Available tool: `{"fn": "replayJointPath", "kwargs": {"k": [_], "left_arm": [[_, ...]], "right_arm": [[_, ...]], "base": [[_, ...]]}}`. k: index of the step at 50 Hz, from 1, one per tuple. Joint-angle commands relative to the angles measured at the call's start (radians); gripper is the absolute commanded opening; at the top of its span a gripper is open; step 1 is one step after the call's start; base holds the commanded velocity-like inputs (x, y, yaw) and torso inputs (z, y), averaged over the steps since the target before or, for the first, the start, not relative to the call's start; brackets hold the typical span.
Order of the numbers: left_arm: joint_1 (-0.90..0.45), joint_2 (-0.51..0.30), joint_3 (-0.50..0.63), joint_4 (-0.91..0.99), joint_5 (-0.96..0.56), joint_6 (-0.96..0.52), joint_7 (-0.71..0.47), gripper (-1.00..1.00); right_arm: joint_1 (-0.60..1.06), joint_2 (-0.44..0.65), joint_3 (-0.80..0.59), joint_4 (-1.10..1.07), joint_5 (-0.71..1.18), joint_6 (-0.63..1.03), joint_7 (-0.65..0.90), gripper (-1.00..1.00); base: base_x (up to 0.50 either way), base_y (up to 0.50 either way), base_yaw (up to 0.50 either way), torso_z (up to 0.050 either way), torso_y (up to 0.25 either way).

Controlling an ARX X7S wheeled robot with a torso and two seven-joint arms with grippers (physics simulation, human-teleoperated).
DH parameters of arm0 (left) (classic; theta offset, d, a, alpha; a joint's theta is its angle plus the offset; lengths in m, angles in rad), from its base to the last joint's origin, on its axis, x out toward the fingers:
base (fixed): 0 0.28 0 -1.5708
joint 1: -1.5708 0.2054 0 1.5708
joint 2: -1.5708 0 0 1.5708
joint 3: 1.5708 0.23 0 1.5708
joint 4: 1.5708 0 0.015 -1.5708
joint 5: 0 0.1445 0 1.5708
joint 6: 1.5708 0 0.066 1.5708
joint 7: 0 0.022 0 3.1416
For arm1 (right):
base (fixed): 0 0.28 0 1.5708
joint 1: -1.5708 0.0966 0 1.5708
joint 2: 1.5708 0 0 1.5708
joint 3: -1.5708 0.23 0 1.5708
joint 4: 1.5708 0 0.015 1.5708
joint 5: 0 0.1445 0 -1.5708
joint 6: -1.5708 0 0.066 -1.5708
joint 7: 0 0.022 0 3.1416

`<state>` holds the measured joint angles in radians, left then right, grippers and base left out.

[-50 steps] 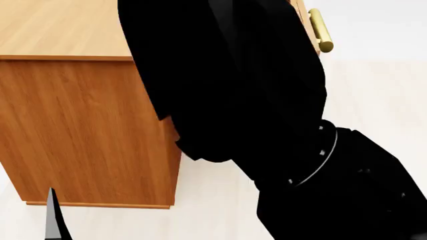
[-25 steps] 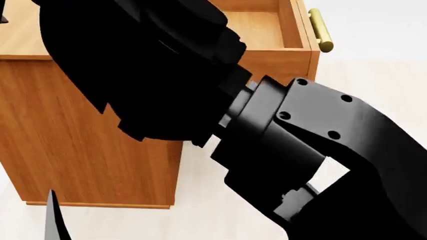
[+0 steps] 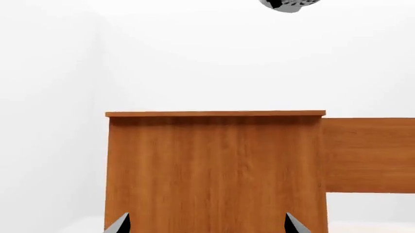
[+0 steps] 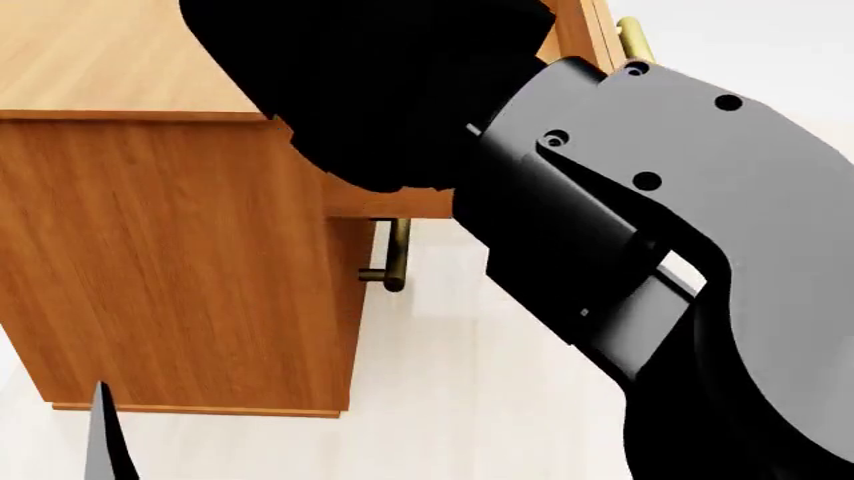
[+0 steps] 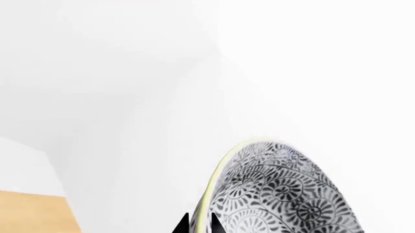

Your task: Put the bowl on top of the cabinet.

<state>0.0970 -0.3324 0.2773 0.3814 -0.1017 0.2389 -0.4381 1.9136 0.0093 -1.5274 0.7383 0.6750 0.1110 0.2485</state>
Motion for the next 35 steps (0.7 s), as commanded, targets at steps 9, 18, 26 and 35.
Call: {"fn": "replayJointPath", "kwargs": {"k": [9,18,26,35], "left_arm": [[0.013,-0.009,-0.003,0.017,-0.044,0.019,0.018,1.00],[0.016,-0.010,0.004,0.016,-0.040,0.023,0.017,1.00],[0.017,-0.013,0.006,0.018,-0.041,0.022,0.015,1.00],[0.017,-0.014,0.013,0.018,-0.040,0.021,0.015,1.00]], "right_arm": [[0.007,-0.009,-0.019,-0.023,0.032,-0.057,-0.152,-1.00],[-0.027,-0.009,-0.022,-0.026,-0.138,-0.120,-0.265,-1.00],[-0.063,-0.009,-0.025,-0.033,-0.273,-0.197,-0.364,-1.00],[-0.070,-0.009,-0.025,-0.033,-0.306,-0.222,-0.400,-1.00]], "base": [[0.00,0.00,0.00,0.000,0.000],[0.00,0.00,0.00,0.000,0.000],[0.00,0.00,0.00,0.000,0.001],[0.00,0.00,0.00,0.000,0.000]]}}
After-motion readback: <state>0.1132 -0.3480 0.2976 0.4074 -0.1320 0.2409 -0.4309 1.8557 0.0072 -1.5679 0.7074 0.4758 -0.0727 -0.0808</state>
